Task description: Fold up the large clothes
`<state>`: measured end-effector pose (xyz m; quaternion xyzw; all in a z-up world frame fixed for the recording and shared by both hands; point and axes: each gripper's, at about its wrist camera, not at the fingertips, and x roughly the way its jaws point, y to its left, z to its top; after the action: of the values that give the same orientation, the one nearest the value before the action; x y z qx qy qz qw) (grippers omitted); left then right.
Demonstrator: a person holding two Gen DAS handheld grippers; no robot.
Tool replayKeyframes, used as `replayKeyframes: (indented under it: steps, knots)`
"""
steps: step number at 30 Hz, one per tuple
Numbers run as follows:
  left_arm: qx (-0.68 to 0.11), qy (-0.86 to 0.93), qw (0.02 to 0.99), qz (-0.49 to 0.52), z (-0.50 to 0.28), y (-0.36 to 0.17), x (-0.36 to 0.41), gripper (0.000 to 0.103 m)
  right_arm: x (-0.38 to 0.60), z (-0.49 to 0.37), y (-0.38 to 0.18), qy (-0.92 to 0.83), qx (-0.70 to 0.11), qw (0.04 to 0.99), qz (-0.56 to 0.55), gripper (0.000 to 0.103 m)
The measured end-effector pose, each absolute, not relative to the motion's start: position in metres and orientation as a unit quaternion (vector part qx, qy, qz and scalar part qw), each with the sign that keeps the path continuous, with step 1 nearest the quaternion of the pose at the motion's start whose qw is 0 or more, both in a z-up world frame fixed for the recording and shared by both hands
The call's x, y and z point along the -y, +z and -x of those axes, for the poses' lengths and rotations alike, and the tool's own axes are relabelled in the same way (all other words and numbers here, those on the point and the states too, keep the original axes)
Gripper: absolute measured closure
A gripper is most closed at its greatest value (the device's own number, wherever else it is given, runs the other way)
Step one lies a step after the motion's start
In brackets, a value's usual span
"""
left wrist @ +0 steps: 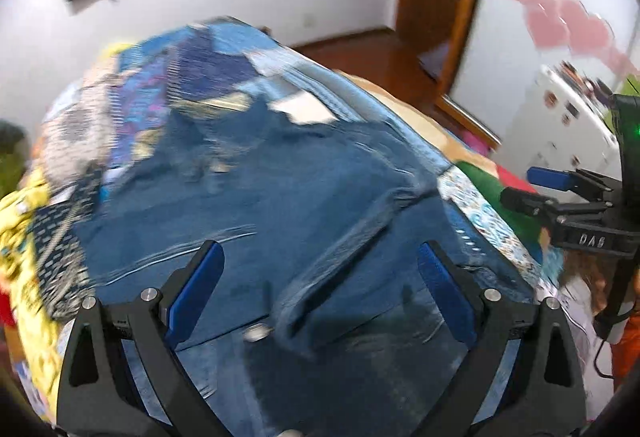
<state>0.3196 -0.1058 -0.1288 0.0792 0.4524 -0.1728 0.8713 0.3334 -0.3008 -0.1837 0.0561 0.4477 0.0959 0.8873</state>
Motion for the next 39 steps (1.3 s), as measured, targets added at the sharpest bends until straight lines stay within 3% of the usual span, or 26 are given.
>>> replayKeyframes:
  steps: [4, 8, 12, 16, 20, 22, 26, 31, 39]
  knots:
    - [-0.484, -0.189, 0.846, -0.121, -0.343, -0.158, 0.135, 0.006, 0.312, -0.335, -0.201, 0.093, -0.465, 0.878, -0.062, 0.029]
    - [-0.508, -0.164, 0.827, -0.177, -0.36, -0.189, 0.148, 0.024, 0.317, -0.332, -0.211, 0.102, -0.475, 0.871, -0.074, 0.029]
    - [-0.508, -0.149, 0.826, -0.193, -0.374, -0.206, 0.154, 0.031, 0.315, -0.335, -0.223, 0.106, -0.483, 0.866, -0.072, 0.029]
    - [-0.499, -0.155, 0.829, -0.202, -0.381, -0.207, 0.164, 0.049, 0.306, -0.34, -0.236, 0.105, -0.495, 0.861, -0.05, 0.029]
    - [-0.476, -0.168, 0.845, -0.178, -0.386, -0.189, 0.159, 0.079, 0.299, -0.339, -0.247, 0.108, -0.508, 0.854, -0.03, 0.029]
    - [-0.467, -0.167, 0.854, -0.158, -0.388, -0.176, 0.146, 0.085, 0.298, -0.338, -0.25, 0.106, -0.508, 0.854, -0.026, 0.029]
    - [-0.449, -0.146, 0.873, -0.119, -0.386, -0.149, 0.102, 0.092, 0.303, -0.337, -0.249, 0.103, -0.513, 0.851, -0.047, 0.029]
    - [-0.445, -0.088, 0.89, -0.056, -0.367, -0.139, 0.02, 0.092, 0.302, -0.333, -0.249, 0.097, -0.514, 0.852, -0.041, 0.029]
    - [-0.505, 0.013, 0.861, 0.062, -0.318, -0.196, -0.101, 0.092, 0.296, -0.332, -0.248, 0.083, -0.517, 0.851, -0.029, 0.029]
